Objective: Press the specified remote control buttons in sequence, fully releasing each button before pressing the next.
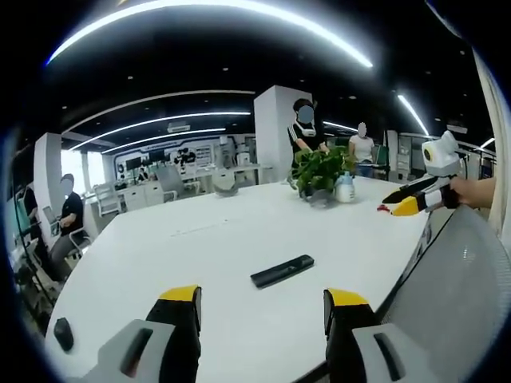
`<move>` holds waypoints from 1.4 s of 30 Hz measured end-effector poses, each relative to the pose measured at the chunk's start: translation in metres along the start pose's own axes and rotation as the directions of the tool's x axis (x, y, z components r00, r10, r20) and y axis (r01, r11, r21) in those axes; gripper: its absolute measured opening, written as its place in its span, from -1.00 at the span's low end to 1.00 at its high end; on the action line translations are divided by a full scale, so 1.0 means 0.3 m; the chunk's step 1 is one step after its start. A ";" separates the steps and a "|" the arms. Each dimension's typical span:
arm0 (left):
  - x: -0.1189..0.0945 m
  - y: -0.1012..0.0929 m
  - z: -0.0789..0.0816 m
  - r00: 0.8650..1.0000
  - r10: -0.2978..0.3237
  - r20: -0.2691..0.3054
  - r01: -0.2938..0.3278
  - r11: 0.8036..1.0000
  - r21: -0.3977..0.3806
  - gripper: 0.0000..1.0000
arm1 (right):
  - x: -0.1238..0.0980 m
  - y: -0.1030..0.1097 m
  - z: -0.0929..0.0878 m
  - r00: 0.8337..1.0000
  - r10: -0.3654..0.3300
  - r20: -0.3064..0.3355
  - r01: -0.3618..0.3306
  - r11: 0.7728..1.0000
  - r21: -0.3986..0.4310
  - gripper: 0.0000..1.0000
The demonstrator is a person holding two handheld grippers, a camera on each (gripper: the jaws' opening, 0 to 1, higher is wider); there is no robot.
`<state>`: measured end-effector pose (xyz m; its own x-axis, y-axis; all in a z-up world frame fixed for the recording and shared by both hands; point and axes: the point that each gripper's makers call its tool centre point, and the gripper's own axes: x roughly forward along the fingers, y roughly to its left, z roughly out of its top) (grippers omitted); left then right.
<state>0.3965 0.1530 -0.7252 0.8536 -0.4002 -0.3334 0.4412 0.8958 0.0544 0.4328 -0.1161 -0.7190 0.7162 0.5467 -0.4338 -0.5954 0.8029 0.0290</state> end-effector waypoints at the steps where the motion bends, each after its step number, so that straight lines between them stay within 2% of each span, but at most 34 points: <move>1: -0.001 0.001 0.000 1.000 -0.001 0.002 0.001 1.000 -0.012 0.29 | 0.000 0.000 0.001 1.000 0.000 0.000 0.000 1.000 -0.003 0.00; 3: -0.002 -0.001 0.004 1.000 -0.012 0.015 0.012 1.000 -0.026 0.31 | 0.000 0.002 0.004 1.000 0.002 0.003 -0.002 1.000 0.001 0.00; 17: 0.003 -0.006 -0.006 1.000 -0.024 -0.004 0.024 0.999 -0.030 0.34 | -0.002 -0.005 0.016 1.000 -0.001 0.025 0.001 1.000 0.007 0.04; 25: 0.002 0.005 -0.005 1.000 -0.004 -0.001 0.004 1.000 -0.029 0.40 | -0.003 -0.005 0.019 1.000 -0.001 0.028 0.001 1.000 0.009 0.04; 34: 0.004 0.019 0.013 0.999 0.023 0.029 -0.022 0.999 -0.035 0.62 | -0.003 -0.018 0.008 0.999 0.012 0.030 -0.013 1.000 0.018 0.01; 38: 0.005 0.024 0.000 1.000 0.030 0.005 -0.030 0.998 -0.053 0.68 | -0.001 -0.021 0.005 0.999 0.015 0.030 -0.016 1.000 0.015 -0.01; 42: 0.000 0.024 0.014 0.999 0.034 0.014 -0.033 0.998 -0.059 0.70 | 0.000 -0.022 0.003 0.999 0.018 0.027 -0.018 1.000 0.009 -0.02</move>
<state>0.4009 0.1588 -0.7207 0.8721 -0.3719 -0.3180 0.3953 0.9185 0.0096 0.4370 -0.1212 -0.7183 0.7152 0.5669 -0.4089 -0.6049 0.7951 0.0443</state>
